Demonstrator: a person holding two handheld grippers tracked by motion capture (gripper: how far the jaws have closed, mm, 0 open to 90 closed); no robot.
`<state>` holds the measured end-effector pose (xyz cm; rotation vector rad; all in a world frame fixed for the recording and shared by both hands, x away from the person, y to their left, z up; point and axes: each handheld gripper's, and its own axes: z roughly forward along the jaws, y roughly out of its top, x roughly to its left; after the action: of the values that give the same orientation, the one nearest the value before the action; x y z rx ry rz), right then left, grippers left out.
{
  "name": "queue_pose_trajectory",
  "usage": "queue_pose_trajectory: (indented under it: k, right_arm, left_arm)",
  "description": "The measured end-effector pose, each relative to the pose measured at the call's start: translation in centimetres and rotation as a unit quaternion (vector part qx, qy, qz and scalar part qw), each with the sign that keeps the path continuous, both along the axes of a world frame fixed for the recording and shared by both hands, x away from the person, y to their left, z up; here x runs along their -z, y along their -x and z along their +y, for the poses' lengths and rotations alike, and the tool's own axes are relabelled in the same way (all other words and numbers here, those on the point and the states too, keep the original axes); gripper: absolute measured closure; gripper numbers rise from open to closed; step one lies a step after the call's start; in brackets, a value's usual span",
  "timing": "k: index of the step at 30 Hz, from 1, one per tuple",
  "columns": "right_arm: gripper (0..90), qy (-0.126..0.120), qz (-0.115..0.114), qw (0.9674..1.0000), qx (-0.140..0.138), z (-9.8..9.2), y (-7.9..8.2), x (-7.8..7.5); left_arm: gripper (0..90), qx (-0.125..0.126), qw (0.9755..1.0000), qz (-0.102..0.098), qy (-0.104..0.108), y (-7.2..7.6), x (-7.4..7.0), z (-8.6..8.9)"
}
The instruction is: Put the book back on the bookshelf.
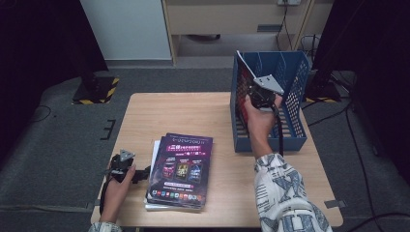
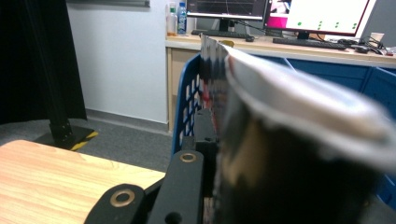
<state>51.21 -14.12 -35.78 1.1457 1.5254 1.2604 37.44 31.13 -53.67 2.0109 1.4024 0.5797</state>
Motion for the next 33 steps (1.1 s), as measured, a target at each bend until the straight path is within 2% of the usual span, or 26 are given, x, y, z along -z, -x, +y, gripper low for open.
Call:
queue_pose_trajectory:
  k: [8,14,17,23,27,33]
  right_arm:
    - [86.9,0.013,-0.003,0.9998,0.018,-0.3,-0.2,0.3]
    - [86.8,0.009,0.001,0.9996,0.028,-0.1,-0.5,0.7]
    - [86.6,0.009,-0.001,0.9996,0.025,0.4,-0.4,1.0]
    - [85.5,0.024,-0.01,0.9995,0.017,1.6,0.1,1.4]
    - [85.2,0.013,-0.005,0.9997,0.019,1.9,0.3,2.1]
    - [84.7,0.023,-0.004,0.9996,0.013,2.2,0.5,1.8]
  left_arm:
    - [0.0,-0.001,1.0,0.0,0.0,0.0,0.0,0.0]
    - [0.0,-0.002,1.0,0.0,0.0,0.0,0.0,0.0]
    - [0.0,-0.002,1.0,0.0,-0.001,-0.1,0.0,0.0]
    - [0.0,-0.002,1.0,0.0,-0.001,0.0,0.0,0.0]
    - [0.0,-0.003,1.0,0.0,-0.001,0.0,0.0,-0.1]
    - [0.0,-0.003,1.0,0.0,-0.001,0.0,0.0,0.0]
